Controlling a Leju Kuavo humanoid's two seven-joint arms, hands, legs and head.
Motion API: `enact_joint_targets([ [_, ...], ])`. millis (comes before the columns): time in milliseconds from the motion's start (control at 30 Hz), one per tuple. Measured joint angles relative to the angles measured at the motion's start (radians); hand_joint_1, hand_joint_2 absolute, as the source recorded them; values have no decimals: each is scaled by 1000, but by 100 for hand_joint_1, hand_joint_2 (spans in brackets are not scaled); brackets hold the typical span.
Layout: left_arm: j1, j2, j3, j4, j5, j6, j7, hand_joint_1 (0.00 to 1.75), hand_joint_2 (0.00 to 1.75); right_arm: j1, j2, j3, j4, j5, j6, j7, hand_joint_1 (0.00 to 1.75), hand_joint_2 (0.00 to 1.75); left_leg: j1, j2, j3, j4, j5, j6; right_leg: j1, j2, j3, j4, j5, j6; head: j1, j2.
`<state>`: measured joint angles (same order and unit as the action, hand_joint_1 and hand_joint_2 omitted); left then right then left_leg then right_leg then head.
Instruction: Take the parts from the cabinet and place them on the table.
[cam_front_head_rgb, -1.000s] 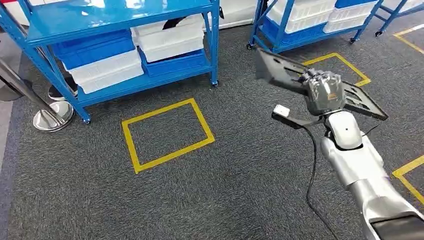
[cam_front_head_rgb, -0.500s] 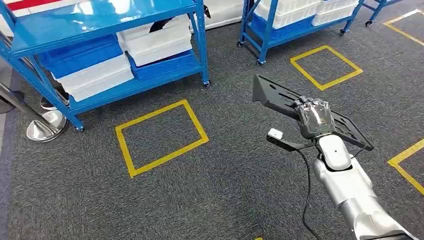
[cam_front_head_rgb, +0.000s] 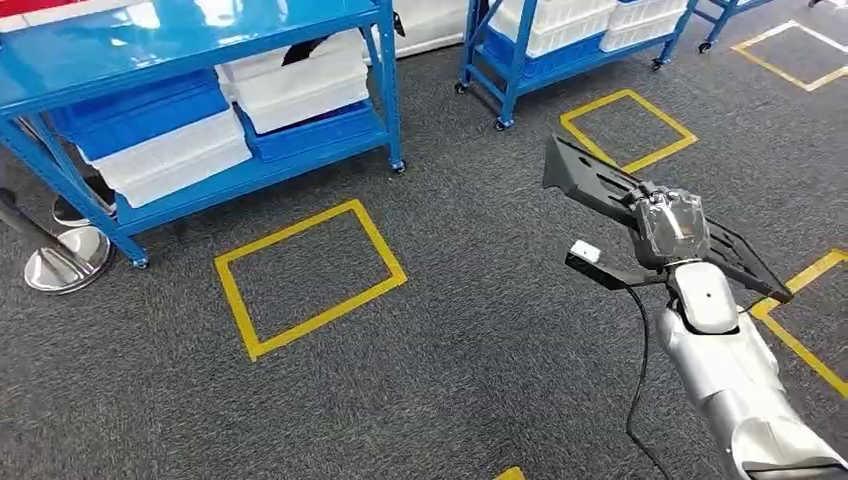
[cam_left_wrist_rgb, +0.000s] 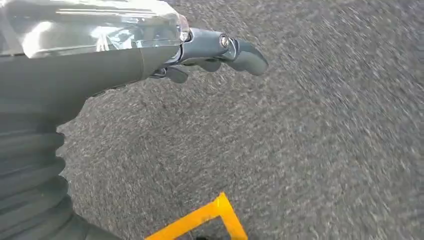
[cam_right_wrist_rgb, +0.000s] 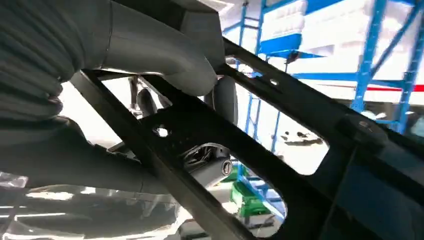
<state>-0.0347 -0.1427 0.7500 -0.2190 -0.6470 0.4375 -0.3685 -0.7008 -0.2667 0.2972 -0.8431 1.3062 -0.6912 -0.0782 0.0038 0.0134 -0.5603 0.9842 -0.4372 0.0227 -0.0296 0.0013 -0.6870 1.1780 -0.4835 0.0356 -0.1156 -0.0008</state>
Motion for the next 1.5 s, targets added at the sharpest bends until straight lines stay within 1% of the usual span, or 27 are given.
enact_joint_targets([
  [33, -2, 0, -2, 0, -1, -3, -1, 0, 175, -8, -5, -1, 1, 7, 0, 7, 175, 175, 1, 4, -2, 13, -9, -6, -4, -14, 56, -100, 42, 3, 0, 0],
  [67, -3, 0, -3, 0, -2, -5, -2, 0, 175, -18, -9, -2, 4, 9, 1, 14, 175, 175, -4, 7, -9, 24, -16, -13, 0, -29, 73, -132, 19, 2, 0, 0],
  [100, -8, 0, -3, 0, -4, -7, -2, 0, 175, -27, -11, -2, 5, 13, 2, 21, 175, 175, -9, 8, -15, 40, -22, -18, 3, -16, 68, -136, 28, -11, -1, 0],
  [200, -9, 0, -9, 0, -17, -21, -7, 0, 175, -37, -37, -3, 17, 38, 1, 64, 175, 175, -8, 13, -15, 35, -20, -27, 7, -10, 61, -131, 27, -26, -1, 0],
  [267, -9, 0, -10, 0, -22, -26, -8, 0, 175, -45, -53, -3, 24, 42, 1, 77, 175, 175, -4, 4, -28, 64, -51, -38, 0, -7, 64, -135, 30, -39, -1, 0],
  [367, -9, -1, -14, 3, -28, -30, -8, 0, 175, -62, -84, -4, 37, 47, 2, 85, 175, 175, 0, -3, -128, 294, -164, -47, 3, 0, 62, -135, 30, -44, -1, 0],
  [400, -8, -1, -16, 4, -32, -31, -8, 0, 175, -70, -97, -4, 45, 47, 3, 84, 175, 175, 0, -3, -157, 355, -177, -47, 5, 3, 62, -134, 30, -45, -1, 0],
  [433, -7, -1, -17, 5, -33, -33, -9, 0, 175, -81, -112, -5, 56, 45, 5, 83, 175, 175, 0, -3, -163, 362, -165, -44, 6, 7, 62, -133, 30, -45, -1, 0],
  [467, -7, -1, -17, 5, -33, -34, -11, 0, 175, -96, -127, -5, 66, 41, 8, 77, 175, 175, 0, -4, -146, 318, -130, -39, 8, 12, 63, -133, 30, -45, -1, 0],
  [533, -7, -1, -18, 5, -35, -37, -14, 0, 175, -123, -155, -7, 77, 35, 10, 74, 175, 175, -5, -14, -67, 141, -31, -19, 11, 21, 68, -134, 29, -44, -1, 0],
  [567, -7, 0, -19, 5, -36, -38, -14, 0, 175, -135, -166, -9, 82, 32, 12, 73, 175, 175, -7, -35, -39, 66, -11, -7, 8, 24, 68, -135, 29, -43, -1, 0],
  [733, -7, 1, -31, 7, -55, -60, -10, 0, 175, -183, -225, -8, 107, 109, 64, 114, 175, 175, -8, -31, -15, 14, -8, 6, 7, 39, 61, -150, 43, -8, -1, 0],
  [800, -7, 0, -34, 8, -61, -66, -9, 0, 175, -227, -238, -6, 122, 140, 92, 132, 175, 175, -8, -21, -7, -6, 5, 13, 2, 13, 34, -90, -3, -9, 0, 0],
  [867, -7, 0, -35, 9, -68, -72, -9, 0, 175, -301, -246, 10, 158, 173, 127, 136, 175, 175, -10, -12, -10, -1, 6, 14, 3, 11, -43, 74, -80, -4, 0, 0],
  [900, -7, 0, -37, 10, -71, -74, -11, 0, 175, -337, -246, 23, 181, 185, 148, 133, 175, 175, -10, -7, -12, 2, 4, 15, 3, 11, -76, 143, -99, 0, 0, 0],
  [933, -7, 0, -39, 11, -74, -76, -12, 0, 175, -371, -247, 35, 201, 193, 164, 129, 175, 175, -10, -3, -12, 5, 2, 14, 1, 10, -87, 164, -94, 3, 0, 0],
  [1000, -7, 0, -42, 14, -75, -80, -13, 0, 175, -434, -247, 63, 237, 197, 189, 117, 175, 175, -5, 2, -12, 16, -5, 7, -6, 2, -34, 64, -24, 9, 0, 0],
  [1033, -7, -1, -42, 14, -75, -83, -14, 0, 175, -463, -247, 72, 249, 197, 193, 113, 175, 175, -3, 4, -14, 26, -11, 2, -9, -6, 17, -33, 22, 13, 0, 0],
  [1067, -7, 0, -42, 14, -74, -85, -16, 0, 175, -487, -247, 81, 262, 195, 194, 109, 175, 175, -3, 5, -18, 39, -19, -5, -13, -19, 54, -112, 37, 19, 0, 0],
  [1100, -8, 3, -42, 14, -71, -87, -19, 0, 175, -511, -245, 90, 277, 189, 190, 108, 175, 175, -10, 5, -27, 51, -25, -13, -1, -20, 58, -118, 21, 13, 0, 0],
  [1133, -7, 3, -43, 14, -69, -89, -22, 0, 175, -523, -243, 99, 285, 183, 185, 105, 175, 175, -10, 5, -30, 53, -26, -16, -4, -10, 54, -116, 24, -6, -1, 0],
  [1267, -7, 6, -43, 15, -65, -99, -39, 0, 175, -525, -216, 127, 322, 150, 126, 101, 175, 175, -6, 6, -33, 64, -41, -32, -3, -3, 51, -119, 30, -30, 0, 0],
  [1300, -8, 6, -43, 15, -64, -100, -41, 0, 175, -525, -208, 132, 326, 139, 108, 97, 175, 175, -5, -1, -50, 103, -70, -37, -4, 0, 50, -119, 30, -34, -1, 0],
  [1367, -9, 6, -42, 15, -56, -100, -44, 0, 175, -519, -187, 143, 337, 122, 74, 88, 175, 175, -2, -3, -124, 268, -151, -43, -1, 7, 47, -119, 32, -39, -1, 0],
  [1400, -8, 6, -42, 16, -53, -101, -45, 0, 175, -515, -181, 148, 341, 116, 59, 84, 175, 175, -3, -3, -154, 332, -172, -43, 2, 10, 46, -119, 32, -41, -1, 0],
  [1433, -6, 6, -40, 16, -50, -101, -47, 0, 175, -506, -172, 154, 345, 109, 44, 78, 175, 175, -3, -3, -177, 377, -177, -40, 5, 15, 46, -119, 32, -41, -1, 0],
  [1500, -5, 6, -37, 16, -44, -101, -50, 0, 175, -485, -157, 161, 349, 92, 21, 67, 175, 175, -7, -6, -144, 297, -111, -25, 12, 24, 49, -119, 32, -42, -1, 0],
])
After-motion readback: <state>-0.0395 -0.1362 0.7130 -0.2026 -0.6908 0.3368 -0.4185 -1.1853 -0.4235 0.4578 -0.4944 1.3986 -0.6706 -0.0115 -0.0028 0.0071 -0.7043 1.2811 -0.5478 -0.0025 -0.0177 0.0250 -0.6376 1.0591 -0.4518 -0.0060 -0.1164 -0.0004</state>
